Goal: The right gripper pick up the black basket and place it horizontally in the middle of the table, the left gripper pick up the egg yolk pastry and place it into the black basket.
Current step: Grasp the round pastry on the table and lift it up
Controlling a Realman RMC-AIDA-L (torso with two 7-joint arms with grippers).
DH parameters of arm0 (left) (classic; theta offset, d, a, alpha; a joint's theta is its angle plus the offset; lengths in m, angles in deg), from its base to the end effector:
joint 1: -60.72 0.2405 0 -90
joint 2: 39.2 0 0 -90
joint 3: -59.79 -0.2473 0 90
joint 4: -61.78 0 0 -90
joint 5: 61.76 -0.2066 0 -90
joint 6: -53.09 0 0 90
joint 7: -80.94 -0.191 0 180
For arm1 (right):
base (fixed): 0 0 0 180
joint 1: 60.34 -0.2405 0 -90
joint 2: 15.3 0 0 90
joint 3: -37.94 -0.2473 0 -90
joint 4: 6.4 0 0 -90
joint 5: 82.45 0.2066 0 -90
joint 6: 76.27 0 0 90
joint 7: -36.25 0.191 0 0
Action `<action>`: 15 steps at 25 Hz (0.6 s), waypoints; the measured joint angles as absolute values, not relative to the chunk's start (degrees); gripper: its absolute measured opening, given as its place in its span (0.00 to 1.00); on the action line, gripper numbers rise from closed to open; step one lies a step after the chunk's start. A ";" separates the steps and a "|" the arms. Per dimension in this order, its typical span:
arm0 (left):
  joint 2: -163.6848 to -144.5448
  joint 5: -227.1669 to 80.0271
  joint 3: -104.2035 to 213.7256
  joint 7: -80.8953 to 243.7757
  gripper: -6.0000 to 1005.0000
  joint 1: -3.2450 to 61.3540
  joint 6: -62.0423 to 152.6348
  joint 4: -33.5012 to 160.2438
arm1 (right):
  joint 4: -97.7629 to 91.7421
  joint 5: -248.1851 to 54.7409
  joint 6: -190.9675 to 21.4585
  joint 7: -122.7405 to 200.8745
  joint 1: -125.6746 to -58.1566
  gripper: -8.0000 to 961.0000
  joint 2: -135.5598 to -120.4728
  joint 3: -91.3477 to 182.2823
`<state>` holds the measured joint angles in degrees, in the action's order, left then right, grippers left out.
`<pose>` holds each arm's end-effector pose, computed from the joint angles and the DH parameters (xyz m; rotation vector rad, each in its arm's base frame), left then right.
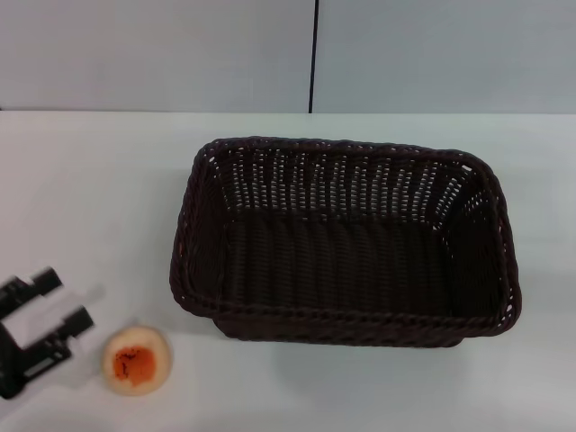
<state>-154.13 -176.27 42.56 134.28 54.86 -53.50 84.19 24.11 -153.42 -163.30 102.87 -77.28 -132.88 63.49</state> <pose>-0.3346 0.1906 0.0095 -2.3039 -0.7216 -0.9705 0.3040 0.3364 0.1161 -1.6764 0.6010 1.2131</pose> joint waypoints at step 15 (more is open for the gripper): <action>-155.99 -182.64 42.03 133.61 0.64 54.33 -47.35 84.05 | 22.53 -153.52 -163.28 100.18 -78.92 0.48 -132.28 63.42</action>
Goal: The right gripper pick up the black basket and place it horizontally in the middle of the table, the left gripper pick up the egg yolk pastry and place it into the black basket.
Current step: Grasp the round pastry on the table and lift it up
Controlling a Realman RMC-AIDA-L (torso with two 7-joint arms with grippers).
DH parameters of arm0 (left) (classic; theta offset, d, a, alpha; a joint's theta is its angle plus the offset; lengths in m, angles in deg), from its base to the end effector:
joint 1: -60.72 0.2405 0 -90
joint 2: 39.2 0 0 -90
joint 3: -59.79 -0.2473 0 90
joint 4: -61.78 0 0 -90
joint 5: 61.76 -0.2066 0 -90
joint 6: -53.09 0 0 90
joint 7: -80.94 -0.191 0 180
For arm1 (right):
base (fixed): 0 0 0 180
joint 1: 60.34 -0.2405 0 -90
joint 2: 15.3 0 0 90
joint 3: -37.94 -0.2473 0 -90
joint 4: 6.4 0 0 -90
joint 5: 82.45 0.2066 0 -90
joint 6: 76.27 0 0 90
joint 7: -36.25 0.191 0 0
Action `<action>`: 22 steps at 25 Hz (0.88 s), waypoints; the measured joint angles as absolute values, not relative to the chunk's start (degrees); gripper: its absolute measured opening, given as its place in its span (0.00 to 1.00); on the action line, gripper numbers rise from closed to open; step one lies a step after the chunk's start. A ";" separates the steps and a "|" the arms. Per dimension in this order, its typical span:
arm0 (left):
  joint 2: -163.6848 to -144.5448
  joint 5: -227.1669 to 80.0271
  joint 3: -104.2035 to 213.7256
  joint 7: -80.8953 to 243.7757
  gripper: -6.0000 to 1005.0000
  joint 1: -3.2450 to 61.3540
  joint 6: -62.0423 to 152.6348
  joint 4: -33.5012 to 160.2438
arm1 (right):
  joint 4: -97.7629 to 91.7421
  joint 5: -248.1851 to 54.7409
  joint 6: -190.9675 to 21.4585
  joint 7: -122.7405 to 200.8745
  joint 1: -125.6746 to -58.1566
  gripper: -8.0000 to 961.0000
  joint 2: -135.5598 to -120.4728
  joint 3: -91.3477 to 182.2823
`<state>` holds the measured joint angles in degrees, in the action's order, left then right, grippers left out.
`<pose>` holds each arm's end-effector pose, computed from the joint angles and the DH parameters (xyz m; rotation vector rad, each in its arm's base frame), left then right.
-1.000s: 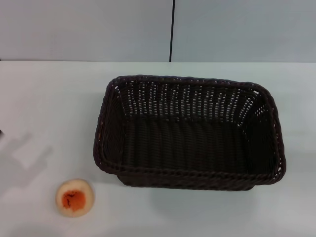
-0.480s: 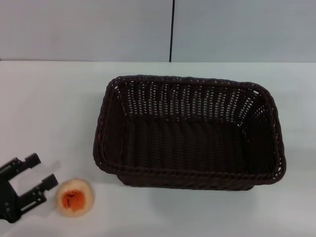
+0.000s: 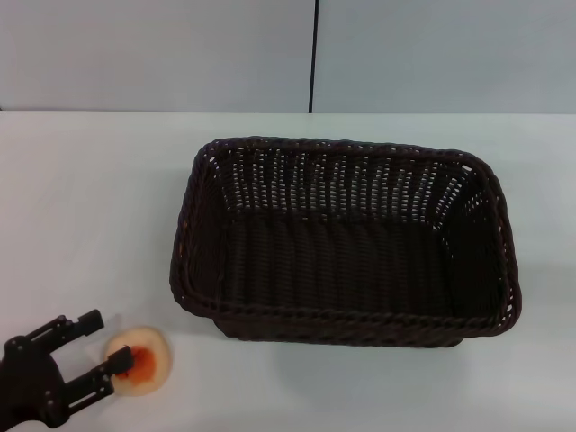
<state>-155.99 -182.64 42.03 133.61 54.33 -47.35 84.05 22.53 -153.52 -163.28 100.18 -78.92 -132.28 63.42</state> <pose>-0.3444 0.1857 -0.0235 -2.3863 -0.8127 -0.8423 0.2984 0.3442 0.1146 -1.6920 0.5591 1.2012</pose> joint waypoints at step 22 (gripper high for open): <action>-156.97 -186.29 42.07 133.20 0.54 53.57 -42.87 84.11 | 22.42 -153.73 -162.24 99.88 -79.32 0.48 -132.10 63.43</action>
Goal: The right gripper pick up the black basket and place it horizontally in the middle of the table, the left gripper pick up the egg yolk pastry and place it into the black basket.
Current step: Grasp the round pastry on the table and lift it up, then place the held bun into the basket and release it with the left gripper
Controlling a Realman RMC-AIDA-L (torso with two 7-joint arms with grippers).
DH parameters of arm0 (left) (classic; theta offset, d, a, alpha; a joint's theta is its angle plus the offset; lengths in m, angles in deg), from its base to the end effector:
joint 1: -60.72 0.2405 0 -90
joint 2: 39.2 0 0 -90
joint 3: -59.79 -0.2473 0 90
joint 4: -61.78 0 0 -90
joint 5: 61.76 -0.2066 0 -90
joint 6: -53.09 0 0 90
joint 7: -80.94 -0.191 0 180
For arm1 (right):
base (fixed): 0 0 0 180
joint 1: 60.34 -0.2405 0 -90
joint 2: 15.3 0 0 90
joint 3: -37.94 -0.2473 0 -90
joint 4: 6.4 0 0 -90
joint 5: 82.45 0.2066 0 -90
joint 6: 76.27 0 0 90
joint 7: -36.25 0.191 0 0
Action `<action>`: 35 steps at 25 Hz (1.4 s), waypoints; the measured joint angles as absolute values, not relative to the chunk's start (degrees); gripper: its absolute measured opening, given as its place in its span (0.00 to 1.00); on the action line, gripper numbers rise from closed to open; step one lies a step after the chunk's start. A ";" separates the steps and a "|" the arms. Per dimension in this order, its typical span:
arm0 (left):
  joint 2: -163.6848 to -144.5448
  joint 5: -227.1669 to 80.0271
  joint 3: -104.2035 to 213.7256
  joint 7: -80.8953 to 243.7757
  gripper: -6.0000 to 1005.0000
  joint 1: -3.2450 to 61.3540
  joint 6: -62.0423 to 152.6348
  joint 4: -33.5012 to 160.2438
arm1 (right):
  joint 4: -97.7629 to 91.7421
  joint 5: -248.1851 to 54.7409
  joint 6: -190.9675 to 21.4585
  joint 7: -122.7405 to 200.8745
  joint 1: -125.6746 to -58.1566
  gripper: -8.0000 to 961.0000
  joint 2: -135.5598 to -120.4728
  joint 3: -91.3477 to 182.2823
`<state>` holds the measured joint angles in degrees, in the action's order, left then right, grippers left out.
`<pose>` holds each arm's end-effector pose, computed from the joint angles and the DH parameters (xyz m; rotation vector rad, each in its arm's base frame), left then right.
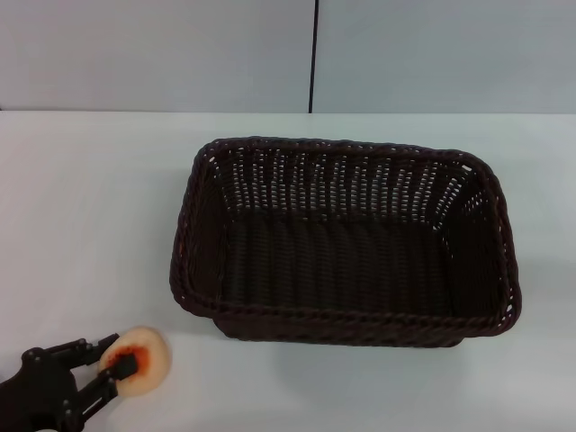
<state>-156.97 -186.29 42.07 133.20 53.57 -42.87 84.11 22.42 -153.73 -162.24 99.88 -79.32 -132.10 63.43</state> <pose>-0.3526 0.1857 -0.0406 -2.4281 -0.8497 -0.7427 0.2996 0.3479 0.1147 -1.6916 0.5627 1.1848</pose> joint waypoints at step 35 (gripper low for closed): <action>-157.30 -180.94 60.26 132.72 0.07 38.03 -56.57 74.35 | 19.09 -153.32 -162.44 97.57 -78.99 0.48 -132.87 62.63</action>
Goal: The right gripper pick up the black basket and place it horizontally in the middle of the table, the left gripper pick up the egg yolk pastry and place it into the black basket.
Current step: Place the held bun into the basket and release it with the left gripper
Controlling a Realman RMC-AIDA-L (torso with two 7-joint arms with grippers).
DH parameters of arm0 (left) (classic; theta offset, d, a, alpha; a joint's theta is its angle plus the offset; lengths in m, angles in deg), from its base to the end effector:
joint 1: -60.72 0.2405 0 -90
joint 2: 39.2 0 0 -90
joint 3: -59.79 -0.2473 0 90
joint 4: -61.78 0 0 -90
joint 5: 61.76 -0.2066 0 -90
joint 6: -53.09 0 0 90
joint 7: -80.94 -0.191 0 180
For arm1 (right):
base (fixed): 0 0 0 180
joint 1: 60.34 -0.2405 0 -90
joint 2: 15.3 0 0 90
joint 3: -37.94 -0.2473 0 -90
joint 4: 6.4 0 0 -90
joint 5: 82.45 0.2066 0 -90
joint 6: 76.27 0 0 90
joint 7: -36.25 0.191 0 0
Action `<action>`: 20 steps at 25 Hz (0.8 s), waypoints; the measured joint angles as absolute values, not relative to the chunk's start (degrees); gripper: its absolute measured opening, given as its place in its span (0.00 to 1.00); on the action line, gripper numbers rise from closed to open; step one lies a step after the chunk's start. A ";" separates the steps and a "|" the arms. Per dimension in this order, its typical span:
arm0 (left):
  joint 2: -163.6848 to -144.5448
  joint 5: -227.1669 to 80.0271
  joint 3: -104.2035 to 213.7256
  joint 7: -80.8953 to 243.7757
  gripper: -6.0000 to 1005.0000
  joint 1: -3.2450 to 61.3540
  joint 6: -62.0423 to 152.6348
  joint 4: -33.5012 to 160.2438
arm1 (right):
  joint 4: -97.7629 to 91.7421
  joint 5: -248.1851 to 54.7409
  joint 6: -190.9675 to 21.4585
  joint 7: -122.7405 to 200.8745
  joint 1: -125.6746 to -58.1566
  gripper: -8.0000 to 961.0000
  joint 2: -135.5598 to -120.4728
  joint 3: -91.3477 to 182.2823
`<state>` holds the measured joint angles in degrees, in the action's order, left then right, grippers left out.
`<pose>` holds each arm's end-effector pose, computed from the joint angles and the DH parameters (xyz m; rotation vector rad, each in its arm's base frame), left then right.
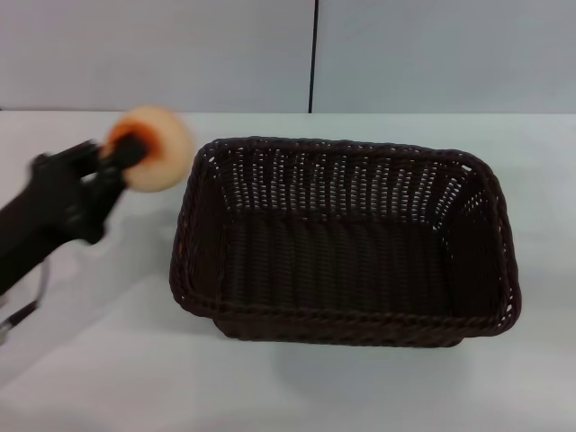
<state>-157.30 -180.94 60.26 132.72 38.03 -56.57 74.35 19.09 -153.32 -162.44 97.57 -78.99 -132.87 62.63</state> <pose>-0.2459 0.2735 0.0026 -2.1756 -0.5149 -1.4031 0.3061 0.3424 0.1016 -1.6595 0.6011 1.1924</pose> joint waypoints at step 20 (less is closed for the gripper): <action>-157.67 -177.98 56.73 127.20 0.51 33.18 -48.47 66.16 | 16.27 -153.23 -164.96 95.87 -80.02 0.48 -133.96 59.87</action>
